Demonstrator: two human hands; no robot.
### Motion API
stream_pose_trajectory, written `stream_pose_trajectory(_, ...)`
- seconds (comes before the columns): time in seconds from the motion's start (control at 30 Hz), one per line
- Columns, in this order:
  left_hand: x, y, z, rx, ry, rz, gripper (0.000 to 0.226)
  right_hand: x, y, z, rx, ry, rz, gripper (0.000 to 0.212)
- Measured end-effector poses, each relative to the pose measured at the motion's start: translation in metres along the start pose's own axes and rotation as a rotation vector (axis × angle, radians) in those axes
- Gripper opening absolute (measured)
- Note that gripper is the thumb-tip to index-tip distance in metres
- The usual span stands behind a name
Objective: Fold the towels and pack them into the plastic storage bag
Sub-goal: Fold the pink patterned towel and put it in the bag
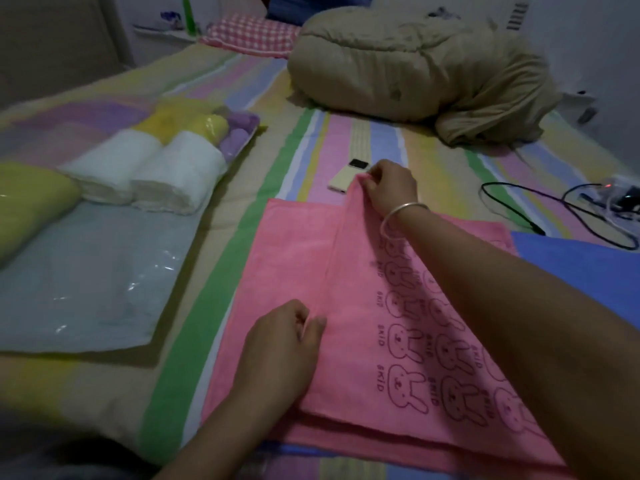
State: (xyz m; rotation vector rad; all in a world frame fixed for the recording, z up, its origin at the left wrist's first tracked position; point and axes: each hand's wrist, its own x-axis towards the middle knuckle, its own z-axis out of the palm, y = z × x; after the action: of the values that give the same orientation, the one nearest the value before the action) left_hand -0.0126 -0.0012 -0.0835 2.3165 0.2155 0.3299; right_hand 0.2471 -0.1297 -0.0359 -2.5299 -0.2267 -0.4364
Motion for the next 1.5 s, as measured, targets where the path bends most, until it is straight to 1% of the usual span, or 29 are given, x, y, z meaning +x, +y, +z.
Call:
stream_pose_trajectory(0.13, -0.009, -0.028, -0.029, 0.002, 0.090, -0.068, 0.034, 0.007, -0.049, 0.040, 0.012, -0.096, -0.034, 0.025)
stream_pose_trajectory(0.23, -0.016, -0.048, -0.045, 0.005, 0.115, -0.122, 0.033, 0.003, -0.079, 0.068, 0.005, -0.151, -0.063, 0.027)
stream_pose_trajectory(0.37, -0.024, -0.063, -0.053, -0.030, 0.091, -0.165, 0.035, -0.005, -0.102, 0.095, -0.044, -0.207, -0.108, 0.027)
stream_pose_trajectory(0.53, -0.026, -0.062, -0.055, 0.020, 0.051, -0.213, 0.032, -0.012, -0.102, 0.107, -0.095, -0.270, -0.122, 0.028)
stream_pose_trajectory(0.63, -0.025, -0.059, -0.059, 0.054, 0.037, -0.228, 0.025, -0.024, -0.099, 0.100, 0.062, -0.305, -0.130, 0.039)
stream_pose_trajectory(0.7, -0.027, -0.052, -0.065, 0.193, 0.054, -0.212, 0.017, -0.040, -0.091, 0.082, 0.151, -0.321, -0.185, 0.042)
stream_pose_trajectory(0.77, -0.028, -0.043, -0.067, 0.427, 0.116, -0.125, 0.034, -0.060, -0.071, 0.057, 0.107, -0.337, -0.271, 0.043)
stream_pose_trajectory(0.8, -0.028, -0.037, -0.064, 0.486, 0.170, -0.044, 0.039, -0.072, -0.057, 0.041, 0.055, -0.343, -0.293, 0.044)
stream_pose_trajectory(0.83, -0.029, -0.031, -0.055, 0.502, 0.210, 0.067, 0.040, -0.085, -0.038, 0.025, -0.015, -0.344, -0.286, 0.047)
stream_pose_trajectory(0.87, -0.030, -0.025, -0.044, 0.485, 0.206, 0.176, 0.039, -0.099, -0.017, 0.009, -0.110, -0.336, -0.269, 0.051)
stream_pose_trajectory(0.9, -0.032, -0.020, -0.031, 0.445, 0.154, 0.265, 0.040, -0.114, 0.005, -0.007, -0.220, -0.341, -0.233, 0.058)
stream_pose_trajectory(0.97, -0.041, -0.012, -0.005, 0.414, -0.031, 0.369, 0.051, -0.149, 0.047, -0.037, -0.386, -0.403, -0.120, 0.080)
stream_pose_trajectory(1.0, -0.045, -0.012, 0.007, 0.434, -0.107, 0.407, 0.057, -0.168, 0.066, -0.050, -0.427, -0.440, -0.062, 0.086)
stream_pose_trajectory(1.07, -0.051, -0.016, 0.018, 0.499, -0.205, 0.453, 0.064, -0.207, 0.091, -0.078, -0.470, -0.457, -0.010, 0.089)
stream_pose_trajectory(1.1, -0.051, -0.020, 0.018, 0.516, -0.222, 0.468, 0.065, -0.222, 0.099, -0.092, -0.449, -0.428, -0.020, 0.088)
stream_pose_trajectory(1.17, -0.048, -0.028, 0.015, 0.520, -0.240, 0.501, 0.072, -0.246, 0.106, -0.119, -0.323, -0.338, -0.044, 0.082)
stream_pose_trajectory(1.23, -0.045, -0.032, 0.011, 0.518, -0.287, 0.555, 0.083, -0.264, 0.110, -0.142, -0.179, -0.245, -0.087, 0.066)
stream_pose_trajectory(1.3, -0.042, -0.035, 0.006, 0.533, -0.325, 0.630, 0.086, -0.280, 0.114, -0.157, -0.119, -0.192, -0.178, 0.049)
stream_pose_trajectory(1.33, -0.041, -0.036, 0.004, 0.533, -0.341, 0.666, 0.084, -0.288, 0.117, -0.161, -0.107, -0.194, -0.220, 0.043)
stream_pose_trajectory(1.4, -0.041, -0.038, -0.002, 0.521, -0.363, 0.712, 0.074, -0.301, 0.123, -0.167, -0.123, -0.210, -0.294, 0.041)
stream_pose_trajectory(1.5, -0.045, -0.037, -0.013, 0.534, -0.339, 0.781, 0.060, -0.315, 0.126, -0.173, -0.168, -0.171, -0.350, 0.032)
